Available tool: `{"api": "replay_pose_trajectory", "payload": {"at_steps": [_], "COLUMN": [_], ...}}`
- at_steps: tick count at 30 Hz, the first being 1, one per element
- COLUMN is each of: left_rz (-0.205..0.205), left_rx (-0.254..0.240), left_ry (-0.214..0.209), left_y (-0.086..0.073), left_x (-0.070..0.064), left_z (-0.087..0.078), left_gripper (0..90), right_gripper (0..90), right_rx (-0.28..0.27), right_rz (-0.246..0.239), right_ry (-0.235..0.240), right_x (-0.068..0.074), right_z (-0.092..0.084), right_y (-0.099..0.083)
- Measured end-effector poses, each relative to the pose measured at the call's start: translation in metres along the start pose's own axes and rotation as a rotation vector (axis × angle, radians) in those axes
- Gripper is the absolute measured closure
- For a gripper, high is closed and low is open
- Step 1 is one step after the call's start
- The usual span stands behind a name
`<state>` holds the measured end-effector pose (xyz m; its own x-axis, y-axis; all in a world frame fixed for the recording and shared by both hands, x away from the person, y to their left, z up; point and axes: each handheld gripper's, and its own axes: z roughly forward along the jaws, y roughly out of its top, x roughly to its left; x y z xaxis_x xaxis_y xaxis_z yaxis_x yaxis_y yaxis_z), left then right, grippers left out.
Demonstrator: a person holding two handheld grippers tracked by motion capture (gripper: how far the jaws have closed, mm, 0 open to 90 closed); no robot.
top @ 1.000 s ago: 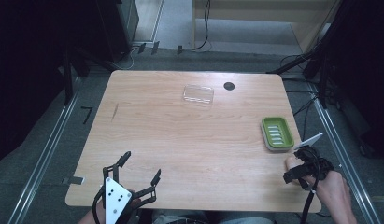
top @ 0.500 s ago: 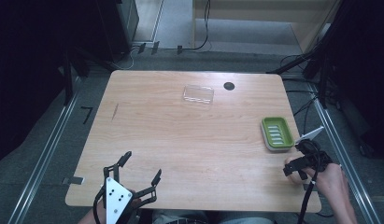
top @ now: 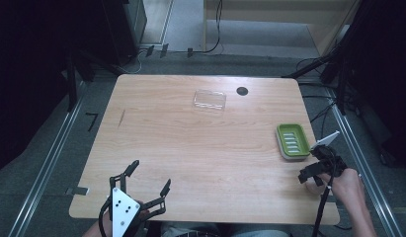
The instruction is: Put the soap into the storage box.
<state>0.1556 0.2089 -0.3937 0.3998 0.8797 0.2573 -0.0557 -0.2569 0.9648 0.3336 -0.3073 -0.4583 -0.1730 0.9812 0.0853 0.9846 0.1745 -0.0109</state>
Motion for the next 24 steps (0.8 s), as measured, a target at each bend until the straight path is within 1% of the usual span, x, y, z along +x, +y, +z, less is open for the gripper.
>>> {"api": "replay_pose_trajectory", "payload": {"at_steps": [3, 6, 9, 10, 12, 15, 17, 18, 21, 22, 24], "left_rz": [-0.002, -0.003, -0.007, -0.001, -0.006, -0.004, -0.004, -0.007, -0.004, -0.005, -0.008], "left_rx": [0.0, -0.001, -0.002, 0.001, -0.001, -0.001, -0.001, -0.004, -0.001, -0.002, -0.004], "left_ry": [0.002, 0.001, 0.003, 0.001, 0.003, 0.002, 0.002, 0.002, 0.001, 0.002, 0.002], "left_y": [0.0, 0.0, 0.0, 0.0, 0.0, 0.0, 0.0, 0.0, 0.0, 0.0, 0.0], "left_x": [0.0, 0.0, 0.0, 0.0, 0.0, 0.0, 0.0, 0.0, 0.0, 0.001, 0.0], "left_z": [0.0, 0.0, 0.0, 0.0, 0.0, 0.0, 0.0, 0.0, 0.0, 0.0, 0.0], "left_gripper": [9.9, 9.9, 9.9, 9.9, 9.9, 9.9, 9.9, 9.9, 9.9, 9.9, 9.9], "right_gripper": [0.0, 0.0, 0.0, 0.0, 0.7, 14.3, 13.7, 14.5, 15.0, 16.4, 18.4], "right_rx": [0.013, 0.024, 0.024, 0.023, 0.02, 0.014, 0.011, 0.017, 0.024, 0.025, 0.025], "right_rz": [-0.004, 0.003, -0.001, 0.005, 0.01, 0.007, 0.004, 0.001, -0.007, 0.001, 0.005], "right_ry": [-0.001, -0.004, -0.002, -0.004, -0.005, -0.02, -0.018, -0.025, -0.023, -0.033, -0.037], "right_x": [-0.002, -0.003, -0.004, -0.004, -0.004, -0.004, -0.004, -0.004, -0.004, -0.004, -0.004], "right_z": [0.004, 0.007, 0.009, 0.009, 0.01, 0.011, 0.011, 0.013, 0.014, 0.014, 0.015], "right_y": [0.004, 0.007, 0.008, 0.008, 0.008, 0.008, 0.007, 0.008, 0.008, 0.008, 0.008]}}
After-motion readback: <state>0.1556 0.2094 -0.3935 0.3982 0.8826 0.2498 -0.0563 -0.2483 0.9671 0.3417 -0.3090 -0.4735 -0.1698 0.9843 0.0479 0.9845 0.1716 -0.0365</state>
